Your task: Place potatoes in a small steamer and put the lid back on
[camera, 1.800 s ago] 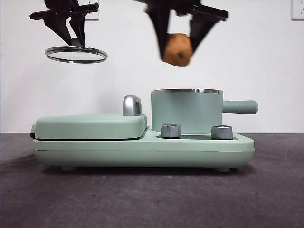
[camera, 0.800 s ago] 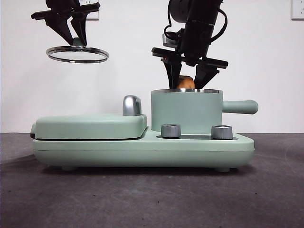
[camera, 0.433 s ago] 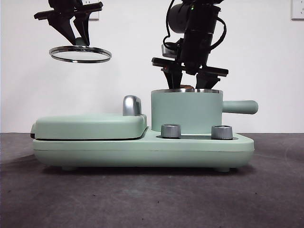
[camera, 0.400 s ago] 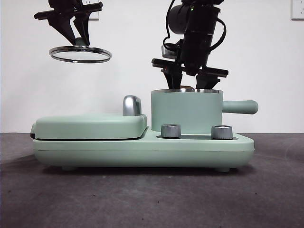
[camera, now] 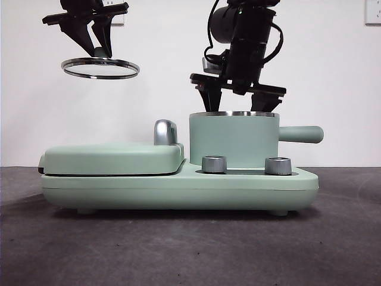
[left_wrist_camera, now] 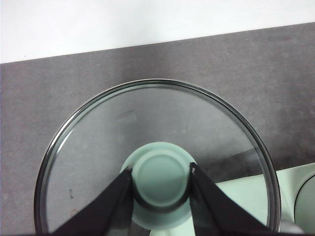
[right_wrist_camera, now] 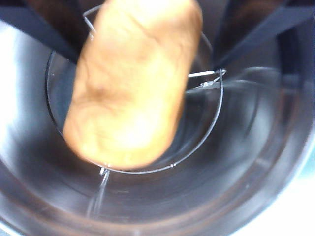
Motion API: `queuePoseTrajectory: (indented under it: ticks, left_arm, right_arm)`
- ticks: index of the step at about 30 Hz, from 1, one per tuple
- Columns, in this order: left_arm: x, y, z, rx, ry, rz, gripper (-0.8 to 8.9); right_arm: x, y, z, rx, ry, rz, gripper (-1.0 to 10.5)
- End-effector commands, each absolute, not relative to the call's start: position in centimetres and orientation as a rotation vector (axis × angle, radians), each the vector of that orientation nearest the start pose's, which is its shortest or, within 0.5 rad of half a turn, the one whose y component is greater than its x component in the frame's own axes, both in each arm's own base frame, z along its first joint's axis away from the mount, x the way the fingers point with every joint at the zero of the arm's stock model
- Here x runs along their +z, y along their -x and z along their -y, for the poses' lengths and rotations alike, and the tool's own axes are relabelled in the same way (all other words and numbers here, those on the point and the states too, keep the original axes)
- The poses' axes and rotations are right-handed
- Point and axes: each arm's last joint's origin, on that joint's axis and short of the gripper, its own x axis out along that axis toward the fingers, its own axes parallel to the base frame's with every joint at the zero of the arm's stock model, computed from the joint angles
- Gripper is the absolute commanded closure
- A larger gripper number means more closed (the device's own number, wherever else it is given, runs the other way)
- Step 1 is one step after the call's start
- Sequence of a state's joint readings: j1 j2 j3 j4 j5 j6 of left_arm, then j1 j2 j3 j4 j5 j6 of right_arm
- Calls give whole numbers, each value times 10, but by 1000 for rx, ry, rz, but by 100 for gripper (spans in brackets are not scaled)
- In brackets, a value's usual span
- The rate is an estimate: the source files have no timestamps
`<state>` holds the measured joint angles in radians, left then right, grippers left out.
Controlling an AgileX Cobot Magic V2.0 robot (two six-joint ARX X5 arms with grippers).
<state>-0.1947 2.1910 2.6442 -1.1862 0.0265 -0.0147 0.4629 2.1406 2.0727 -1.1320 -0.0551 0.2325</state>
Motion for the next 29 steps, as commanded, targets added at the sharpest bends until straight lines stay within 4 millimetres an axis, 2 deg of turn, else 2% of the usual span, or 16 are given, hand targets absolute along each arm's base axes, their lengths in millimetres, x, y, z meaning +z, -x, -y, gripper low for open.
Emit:
queuePoseTrajectory:
  ticks: [1, 10, 16, 22, 29]
  left_arm:
    - [426, -428, 88, -218, -43, -678, 800]
    - [425, -426, 93, -229, -49, -689, 800]
    - [425, -424, 103, -251, -56, -690, 800]
    - [425, -422, 112, -271, -64, -688, 800]
    - [425, -420, 118, -284, -68, -687, 800]
  right_arm:
    - [291, -401, -204, 321, 44, -1200, 550]
    - [354, -378, -193, 328, 54, -1197, 550]
    - [394, -348, -186, 377, 59, -1101, 550]
    - [420, -301, -169, 414, 94, -1065, 550]
    - [429, -219, -126, 358, 146, -1039, 551]
